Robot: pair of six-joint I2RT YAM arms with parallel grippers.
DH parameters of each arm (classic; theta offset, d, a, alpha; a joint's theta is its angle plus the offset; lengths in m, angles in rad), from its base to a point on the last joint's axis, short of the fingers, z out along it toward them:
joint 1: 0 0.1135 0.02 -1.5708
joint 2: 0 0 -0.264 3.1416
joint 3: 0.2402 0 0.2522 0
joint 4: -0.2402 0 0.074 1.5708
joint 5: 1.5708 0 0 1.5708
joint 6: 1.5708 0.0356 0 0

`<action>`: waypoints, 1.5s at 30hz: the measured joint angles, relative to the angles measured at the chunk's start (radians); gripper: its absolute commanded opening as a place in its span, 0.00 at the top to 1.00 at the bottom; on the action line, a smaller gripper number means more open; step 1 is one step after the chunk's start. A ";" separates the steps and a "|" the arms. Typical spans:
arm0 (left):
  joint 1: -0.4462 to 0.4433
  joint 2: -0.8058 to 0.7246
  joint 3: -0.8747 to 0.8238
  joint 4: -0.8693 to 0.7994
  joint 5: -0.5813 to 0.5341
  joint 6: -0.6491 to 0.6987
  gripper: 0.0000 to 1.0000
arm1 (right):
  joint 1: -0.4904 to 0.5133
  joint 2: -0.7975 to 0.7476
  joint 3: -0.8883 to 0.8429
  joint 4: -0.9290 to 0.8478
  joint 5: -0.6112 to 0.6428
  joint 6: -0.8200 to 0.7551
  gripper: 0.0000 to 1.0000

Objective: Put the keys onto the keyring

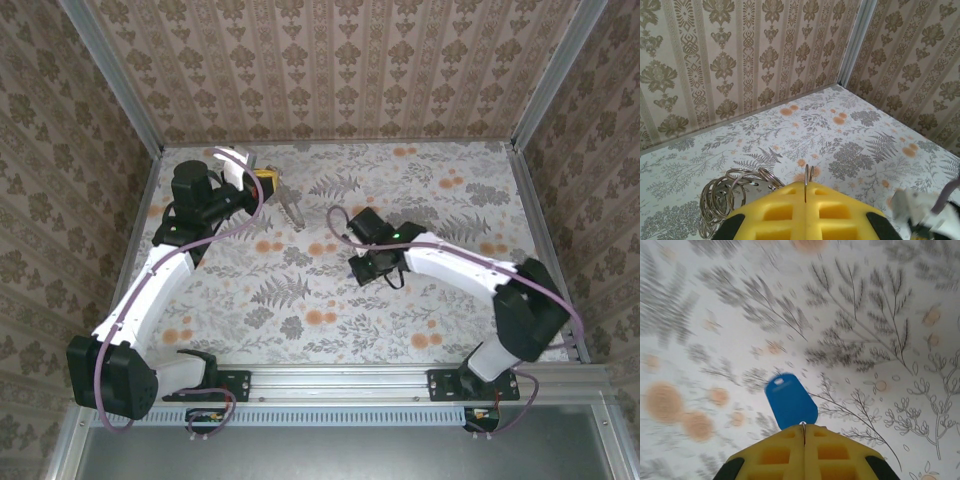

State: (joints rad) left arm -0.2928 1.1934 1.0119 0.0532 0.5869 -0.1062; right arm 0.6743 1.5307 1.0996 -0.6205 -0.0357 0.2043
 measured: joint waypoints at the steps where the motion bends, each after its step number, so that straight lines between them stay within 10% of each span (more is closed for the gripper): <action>1: 0.000 0.000 0.000 0.000 0.001 0.000 1.00 | -0.014 -0.028 -0.002 0.011 -0.028 0.000 1.00; 20: -0.016 0.007 0.000 0.000 0.019 -0.005 1.00 | -0.320 -0.409 -0.251 0.423 -0.651 0.114 1.00; 45: -0.074 0.060 0.024 -0.008 0.011 -0.004 1.00 | -0.246 -0.116 -0.337 0.366 -0.455 0.206 1.00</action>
State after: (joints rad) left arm -0.3672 1.2537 1.0355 0.0456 0.5976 -0.1104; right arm 0.4286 1.4151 0.7628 -0.2546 -0.4911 0.4099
